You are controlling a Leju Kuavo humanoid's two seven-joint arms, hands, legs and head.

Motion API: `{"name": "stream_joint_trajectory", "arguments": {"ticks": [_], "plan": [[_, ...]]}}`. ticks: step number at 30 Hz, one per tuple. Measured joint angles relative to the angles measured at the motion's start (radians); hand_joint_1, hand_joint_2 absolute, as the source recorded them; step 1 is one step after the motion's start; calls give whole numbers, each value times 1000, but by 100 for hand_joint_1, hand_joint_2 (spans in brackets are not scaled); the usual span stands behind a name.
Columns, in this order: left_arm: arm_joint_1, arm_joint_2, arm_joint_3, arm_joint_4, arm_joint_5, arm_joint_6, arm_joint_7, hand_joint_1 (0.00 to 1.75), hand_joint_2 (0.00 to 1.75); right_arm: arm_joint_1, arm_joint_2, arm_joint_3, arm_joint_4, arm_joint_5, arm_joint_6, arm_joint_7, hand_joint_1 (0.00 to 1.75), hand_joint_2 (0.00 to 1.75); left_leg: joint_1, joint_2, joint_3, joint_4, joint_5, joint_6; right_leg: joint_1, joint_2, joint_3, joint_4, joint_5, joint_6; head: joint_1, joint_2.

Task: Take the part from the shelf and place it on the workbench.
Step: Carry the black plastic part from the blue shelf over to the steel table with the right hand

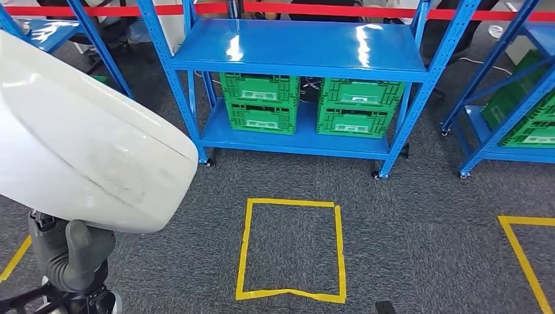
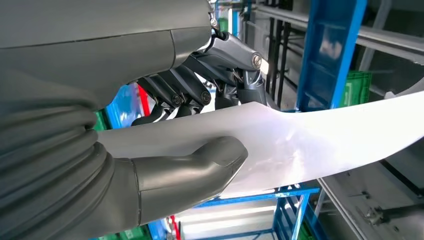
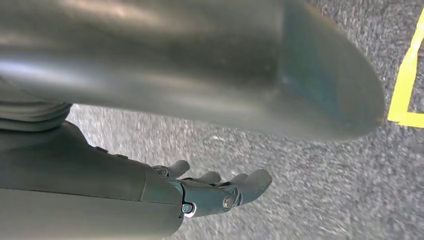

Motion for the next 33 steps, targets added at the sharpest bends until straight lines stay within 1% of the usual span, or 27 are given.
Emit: {"name": "stream_joint_trajectory", "arguments": {"ticks": [2, 3, 4, 5, 6, 7, 9, 10, 11, 13, 14, 15, 17, 19, 20, 21, 22, 23, 24, 25, 26, 28, 29, 30, 31, 32, 33], "plan": [[0, 0, 4, 0, 0, 0, -1, 175, 175, 1, -1, 1, 0, 1, 1, 0, 0, 0, 2, 56, -50, 107, -60, -11, -2, -26, 0, -4, 3, -6, -6, 0], [0, 0, 5, 1, 0, 0, -1, 175, 175, 3, -1, 1, 0, 1, 1, 0, 0, 0, 4, 71, -82, 177, -92, -17, -1, -40, -2, -3, 3, -7, -7, 0], [2, 0, 5, 2, 0, 0, -1, 175, 175, 4, -1, 1, 0, 0, 2, 0, 0, 0, 7, 78, -105, 229, -110, -22, -1, -54, -3, -3, 2, -7, -7, 0], [3, 0, 6, 3, 0, 0, -1, 175, 175, 4, -1, 2, 0, 0, 2, 0, 0, 0, 9, 81, -112, 249, -110, -25, -1, -69, -3, -2, 2, -6, -8, 0], [3, 0, 8, 3, 0, 0, -1, 175, 175, 3, -1, 2, 0, -1, 2, 0, 0, 0, 11, 85, -97, 226, -90, -26, -1, -82, -3, -2, 1, -5, -8, 0], [3, 0, 9, 3, 0, 0, -1, 175, 175, 2, -1, 2, 0, -1, 2, 0, 0, 0, 11, 93, -61, 164, -58, -25, -1, -93, -1, -1, 0, -3, -8, 0], [2, 0, 11, 2, 0, 0, -1, 175, 175, 1, 0, 2, 0, -1, 2, 0, 0, 0, 7, 132, 18, 19, -10, -16, 2, -112, 3, 0, -4, 4, -7, 0], [2, -1, 11, 1, 0, 0, -2, 175, 175, 0, -1, 2, 0, -1, 2, 0, 0, 0, 3, 145, 40, -24, -1, -9, 5, -121, 5, 1, -6, 9, -7, 0], [2, -1, 11, 1, 0, 0, -2, 175, 175, 0, -1, 3, 0, -1, 2, 0, 0, 0, 0, 150, 47, -40, -1, -3, 7, -128, 6, 1, -7, 14, -6, 0], [4, -2, 12, 0, 0, 0, -3, 175, 175, -1, -1, 3, 0, -1, 2, -1, 0, 0, -2, 128, 42, -39, 3, 9, 8, -142, 8, 0, -7, 27, -6, 0], [4, -2, 13, -1, 0, 0, -3, 175, 175, -3, -1, 3, 0, -1, 2, -4, 0, 0, -1, 118, 41, -41, 6, 15, 6, -134, 7, 6, -13, 33, -6, 0], [3, -3, 13, -1, -1, 0, -3, 175, 175, -5, -1, 3, 0, -1, 2, -7, 0, 0, 1, 109, 40, -44, 10, 21, 4, -113, -1, 27, -29, 39, -5, 0], [-1, -6, 13, 0, -2, -1, -4, 175, 175, -7, -3, 4, 0, -2, 4, -14, 0, 0, 5, 90, 37, -47, 15, 31, 1, -58, -48, 131, -89, 45, -2, 0], [-5, -10, 13, 6, -1, -3, -3, 175, 175, -5, -5, 4, 0, -5, 5, -17, 0, 0, 4, 68, 31, -44, 18, 35, 1, -36, -115, 265, -142, 45, 0, 0], [-6, -11, 13, 9, -1, -4, -3, 175, 175, -5, -6, 4, 0, -6, 6, -17, 0, 0, 4, 55, 29, -42, 18, 36, 2, -34, -133, 297, -144, 44, 0, 0], [-6, -13, 13, 11, -1, -4, -3, 175, 175, -4, -7, 4, 0, -6, 7, -17, 0, 0, 4, 41, 27, -38, 18, 35, 1, -32, -134, 291, -126, 43, 1, 0], [-6, -14, 14, 12, 0, -4, -3, 175, 175, -4, -8, 4, 0, -3, 7, -17, 0, 0, 4, 27, 26, -34, 18, 34, 1, -28, -115, 246, -91, 41, 1, 0], [-6, -16, 14, 12, 0, -3, -3, 175, 175, -4, -10, 5, 0, 0, 8, -15, 0, 0, 5, 14, 24, -29, 17, 31, -1, -13, -83, 176, -52, 39, 1, 0], [-6, -17, 15, 11, 0, -2, -3, 175, 175, -5, -11, 6, 0, 3, 8, -12, 0, 0, 3, 3, 21, -24, 16, 27, -2, 8, -54, 110, -26, 37, 1, 0], [-6, -19, 17, 10, 1, -2, -3, 175, 175, -5, -12, 8, 0, 6, 8, -8, 0, 0, 3, -8, 17, -19, 15, 21, -3, 24, -33, 62, -11, 35, 1, 0], [-6, -20, 20, 9, 3, -3, -3, 175, 175, -4, -12, 10, 0, 6, 8, -5, 0, 0, 3, -17, 13, -17, 16, 14, -3, 34, -24, 38, -9, 31, 1, 0], [-7, -22, 27, 10, 8, -9, -3, 175, 175, -5, -13, 12, 0, 5, 9, -3, 0, 0, 6, -37, 5, -22, 23, -3, 0, 21, -24, 32, -8, 19, 1, 0], [-10, -22, 31, 12, 10, -12, -3, 175, 175, -6, -13, 12, 0, 4, 10, -3, 0, 0, 7, -33, 1, -21, 24, -8, 0, 10, -24, 30, -4, 12, 1, 0], [-15, -22, 34, 15, 11, -13, -3, 175, 175, -8, -13, 12, 0, 3, 11, -5, 0, 0, 7, -14, -6, -9, 17, -14, -1, -1, -23, 26, -1, 4, -1, 0], [-21, -22, 36, 18, 12, -13, -3, 175, 175, -8, -13, 12, 0, 3, 12, -6, 0, 0, 6, 14, -21, 20, -2, -18, -2, -13, -23, 23, 1, -2, -4, 0], [-28, -22, 37, 21, 11, -11, -3, 175, 175, -8, -13, 12, 0, 2, 12, -7, 0, 0, 5, 46, -43, 72, -33, -21, -1, -26, -23, 22, 2, -6, -7, 0], [-34, -22, 37, 24, 10, -6, -3, 175, 175, -6, -13, 12, 0, 2, 13, -8, 0, 0, 5, 68, -73, 137, -68, -25, 0, -38, -24, 22, 2, -9, -9, 0]]}}
